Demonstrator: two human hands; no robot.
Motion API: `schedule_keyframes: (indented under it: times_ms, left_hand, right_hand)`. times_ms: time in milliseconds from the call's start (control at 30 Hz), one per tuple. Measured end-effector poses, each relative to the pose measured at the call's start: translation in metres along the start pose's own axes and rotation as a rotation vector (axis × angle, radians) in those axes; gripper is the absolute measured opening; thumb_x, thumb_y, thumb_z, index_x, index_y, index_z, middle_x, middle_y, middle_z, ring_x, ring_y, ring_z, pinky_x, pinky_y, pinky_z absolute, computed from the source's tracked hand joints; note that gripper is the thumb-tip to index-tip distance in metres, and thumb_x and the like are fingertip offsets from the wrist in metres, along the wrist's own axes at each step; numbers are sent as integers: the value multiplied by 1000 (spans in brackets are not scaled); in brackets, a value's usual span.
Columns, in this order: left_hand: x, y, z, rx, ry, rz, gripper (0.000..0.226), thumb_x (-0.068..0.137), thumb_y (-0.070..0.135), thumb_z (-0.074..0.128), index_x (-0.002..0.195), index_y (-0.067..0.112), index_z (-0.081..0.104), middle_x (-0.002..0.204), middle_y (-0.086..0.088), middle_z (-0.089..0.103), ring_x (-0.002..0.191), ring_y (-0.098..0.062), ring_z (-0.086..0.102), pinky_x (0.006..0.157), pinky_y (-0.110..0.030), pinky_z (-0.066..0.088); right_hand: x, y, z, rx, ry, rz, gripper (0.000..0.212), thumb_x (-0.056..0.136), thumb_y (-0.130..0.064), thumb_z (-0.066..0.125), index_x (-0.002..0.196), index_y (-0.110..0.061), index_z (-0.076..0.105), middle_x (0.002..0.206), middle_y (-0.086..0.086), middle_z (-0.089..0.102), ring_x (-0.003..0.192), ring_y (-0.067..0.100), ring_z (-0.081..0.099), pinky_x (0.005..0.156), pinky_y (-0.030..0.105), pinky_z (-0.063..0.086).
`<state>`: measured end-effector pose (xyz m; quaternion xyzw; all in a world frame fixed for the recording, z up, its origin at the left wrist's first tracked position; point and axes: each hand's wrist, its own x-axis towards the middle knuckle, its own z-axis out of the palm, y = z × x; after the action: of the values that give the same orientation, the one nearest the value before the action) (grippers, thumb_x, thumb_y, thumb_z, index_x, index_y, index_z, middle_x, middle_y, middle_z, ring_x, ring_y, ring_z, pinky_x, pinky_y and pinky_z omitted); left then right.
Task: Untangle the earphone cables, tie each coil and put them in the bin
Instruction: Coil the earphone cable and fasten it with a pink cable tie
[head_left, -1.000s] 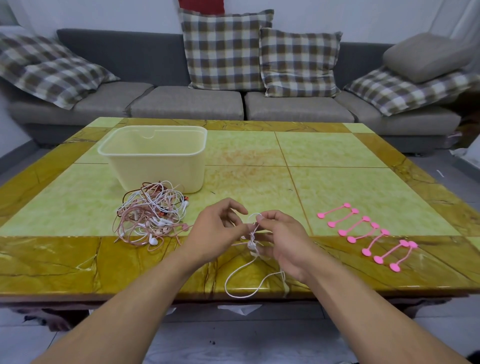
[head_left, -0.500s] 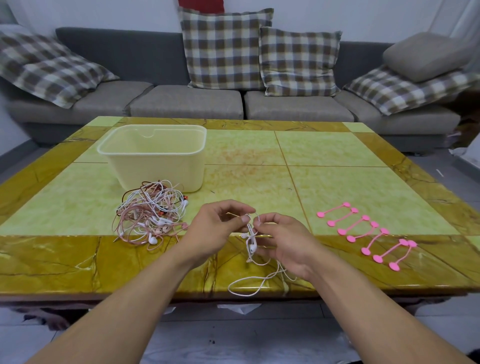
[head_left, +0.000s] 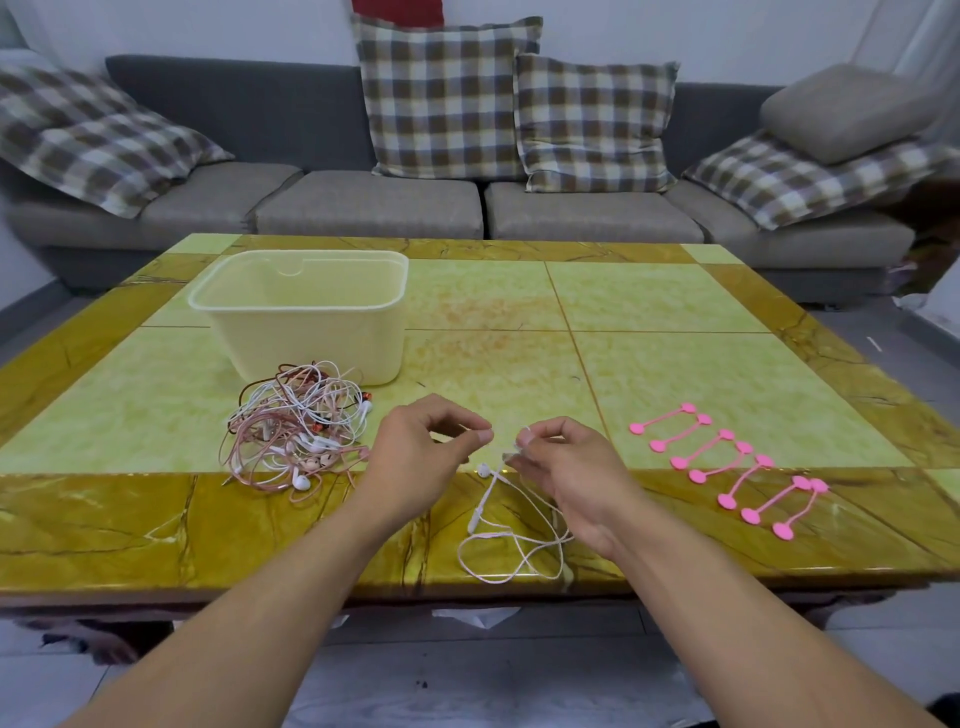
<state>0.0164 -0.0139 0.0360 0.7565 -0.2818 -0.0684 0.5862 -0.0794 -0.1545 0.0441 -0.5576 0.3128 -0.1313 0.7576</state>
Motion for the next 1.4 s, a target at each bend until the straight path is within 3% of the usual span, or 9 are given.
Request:
schedule_keyframes:
  times_ms: [100, 233, 367, 533, 767, 967, 1067, 1167, 1400]
  left_hand:
    - [2, 4, 0, -213, -14, -60, 3, 89, 7, 74, 88, 10, 73, 76, 1, 74, 71, -10, 66, 62, -23, 53]
    - [4, 7, -2, -531, -140, -235, 12, 95, 0, 61, 96, 11, 56, 76, -4, 67, 62, -16, 55, 56, -24, 41]
    - [5, 3, -3, -371, -213, -254, 15, 91, 9, 70, 95, 12, 57, 59, 1, 46, 55, -15, 38, 57, -26, 34]
    - [-2, 0, -3, -135, -263, -195, 19, 85, 28, 80, 91, 13, 70, 55, 2, 42, 57, -21, 37, 50, -25, 35]
    - [0, 0, -5, -151, -211, -249, 19, 91, 35, 73, 93, 16, 71, 60, 2, 46, 53, -12, 40, 51, -26, 36]
    - [-3, 11, -2, -206, -224, -148, 38, 84, 56, 61, 86, 21, 76, 89, -4, 72, 82, -8, 62, 79, -23, 46]
    - [-4, 10, 2, -195, -220, -110, 28, 84, 43, 75, 88, 15, 77, 91, -19, 70, 80, -14, 60, 78, -25, 46]
    - [-4, 7, 6, -181, -130, -87, 18, 94, 24, 69, 87, 9, 73, 83, -12, 73, 77, -11, 65, 77, -22, 49]
    - [2, 9, 0, -376, -27, -175, 22, 106, 24, 49, 92, 9, 57, 76, -9, 66, 65, -21, 63, 59, -29, 54]
  right_hand:
    - [1, -2, 1, 61, 51, -10, 7, 98, -5, 65, 94, -8, 60, 109, 13, 67, 99, 30, 75, 72, 19, 58]
    - [2, -5, 1, 120, 48, -6, 5, 99, -4, 62, 96, -7, 60, 102, 17, 73, 88, 27, 76, 91, 32, 59]
    - [1, -6, 1, 85, 14, -10, 2, 100, -5, 61, 98, -4, 61, 86, 15, 74, 73, 22, 69, 72, 28, 61]
    - [-1, -11, -3, 18, 9, 4, 6, 99, -15, 65, 103, -10, 66, 76, 1, 71, 70, 17, 65, 59, 28, 50]
    - [-9, -16, -8, -41, -51, -94, 15, 96, -21, 70, 105, -10, 71, 78, 3, 69, 72, 18, 71, 60, 29, 52]
    - [-10, -15, -5, -129, -81, -222, 9, 89, -15, 77, 95, -9, 81, 85, 9, 76, 75, 20, 73, 72, 28, 61]
    - [-9, -14, -5, -161, -127, -237, 10, 91, -13, 75, 96, -7, 81, 93, 8, 79, 87, 21, 76, 83, 31, 62]
    - [-7, -14, -8, -160, -165, -219, 15, 91, -14, 74, 103, -6, 79, 92, 7, 79, 87, 21, 76, 87, 34, 61]
    - [-12, -17, -18, -543, -274, -184, 18, 86, -13, 80, 103, -20, 77, 76, -3, 73, 65, 3, 63, 61, 15, 45]
